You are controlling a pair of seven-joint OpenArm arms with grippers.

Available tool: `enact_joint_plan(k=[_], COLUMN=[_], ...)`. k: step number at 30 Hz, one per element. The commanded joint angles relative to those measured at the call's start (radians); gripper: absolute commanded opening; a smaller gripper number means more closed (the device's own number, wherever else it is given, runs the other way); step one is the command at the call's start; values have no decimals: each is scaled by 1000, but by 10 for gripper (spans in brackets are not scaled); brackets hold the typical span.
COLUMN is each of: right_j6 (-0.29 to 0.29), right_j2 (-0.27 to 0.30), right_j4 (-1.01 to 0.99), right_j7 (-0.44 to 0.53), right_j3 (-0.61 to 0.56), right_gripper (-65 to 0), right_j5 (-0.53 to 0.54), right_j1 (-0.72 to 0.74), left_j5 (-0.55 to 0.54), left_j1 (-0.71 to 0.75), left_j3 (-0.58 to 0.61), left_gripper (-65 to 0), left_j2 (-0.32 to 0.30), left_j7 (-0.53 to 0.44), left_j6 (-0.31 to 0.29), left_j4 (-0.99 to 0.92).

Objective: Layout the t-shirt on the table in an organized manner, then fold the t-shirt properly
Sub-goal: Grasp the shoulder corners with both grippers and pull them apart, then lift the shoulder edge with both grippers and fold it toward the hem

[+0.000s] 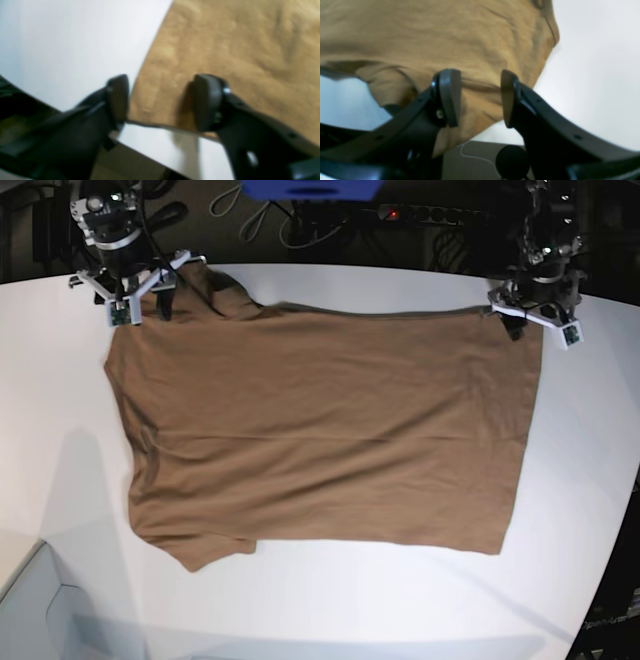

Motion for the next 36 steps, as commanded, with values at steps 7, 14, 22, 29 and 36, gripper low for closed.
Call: enact_joint_plan(k=[7, 14, 22, 29, 36], right_j6=[-4, -4, -4, -4, -4], right_j2=[-12, -42, -42, -42, -42], right_j4=[17, 16, -20, -75, -133], right_j7=[18, 18, 18, 16, 16], right_j3=[26, 25, 19, 13, -38], right_gripper=[-376, -373, -246, -246, -280], right_j5=[11, 9, 11, 14, 11], right_j1=[-34, -65, -78, -74, -71], left_j5=[-17, -17, -17, -17, -17], left_j1=[1, -11, -22, -22, -22], left_j3=[14, 13, 13, 13, 13], left_gripper=[-427, -650, -650, -650, -650], left_j2=[0, 6, 6, 6, 6], left_j7=[28, 28, 28, 28, 28], left_j6=[1, 7, 7, 7, 7], left_j4=[-41, -36, -45, -45, -45])
